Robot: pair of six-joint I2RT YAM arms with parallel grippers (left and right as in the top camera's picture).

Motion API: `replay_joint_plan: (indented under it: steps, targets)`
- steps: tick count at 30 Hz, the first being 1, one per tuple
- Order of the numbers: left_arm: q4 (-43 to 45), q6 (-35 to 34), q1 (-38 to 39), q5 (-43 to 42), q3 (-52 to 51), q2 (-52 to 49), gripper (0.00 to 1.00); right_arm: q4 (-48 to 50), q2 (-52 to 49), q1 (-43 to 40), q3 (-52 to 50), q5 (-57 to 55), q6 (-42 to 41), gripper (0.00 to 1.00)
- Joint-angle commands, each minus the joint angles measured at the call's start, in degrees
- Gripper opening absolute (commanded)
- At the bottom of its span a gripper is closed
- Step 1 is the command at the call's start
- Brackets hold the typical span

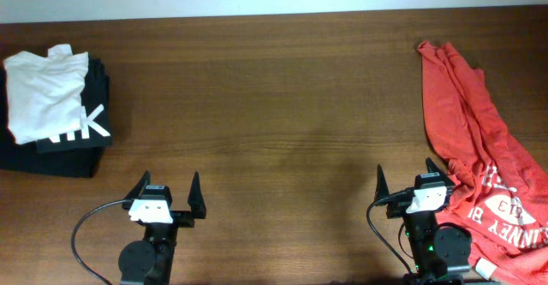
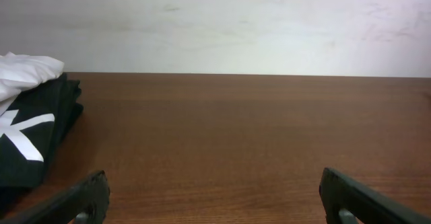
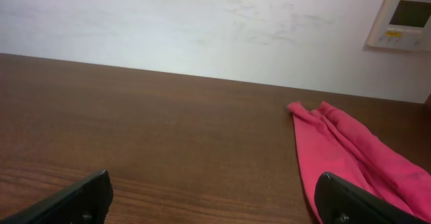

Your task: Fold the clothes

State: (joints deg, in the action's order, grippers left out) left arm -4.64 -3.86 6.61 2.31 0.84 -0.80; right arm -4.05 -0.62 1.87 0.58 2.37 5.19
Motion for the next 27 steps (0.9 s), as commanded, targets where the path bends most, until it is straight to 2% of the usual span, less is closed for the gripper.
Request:
replay_joint_plan:
  steps: [1,21,27]
  targets:
    - [0.0,1.1,-0.3,-0.7,-0.3,0.5,0.99,-0.3,0.4,0.3,-0.3,-0.5,0.4,0.99]
    - [0.0,1.1,-0.3,-0.7,-0.3,0.5,0.99,-0.3,0.4,0.3,-0.3,0.0,0.3,0.99]
    - [-0.6,0.7,-0.3,-2.5,0.9,0.2,0.99,0.2,0.3,0.4,0.3,0.2,-5.7,0.99]
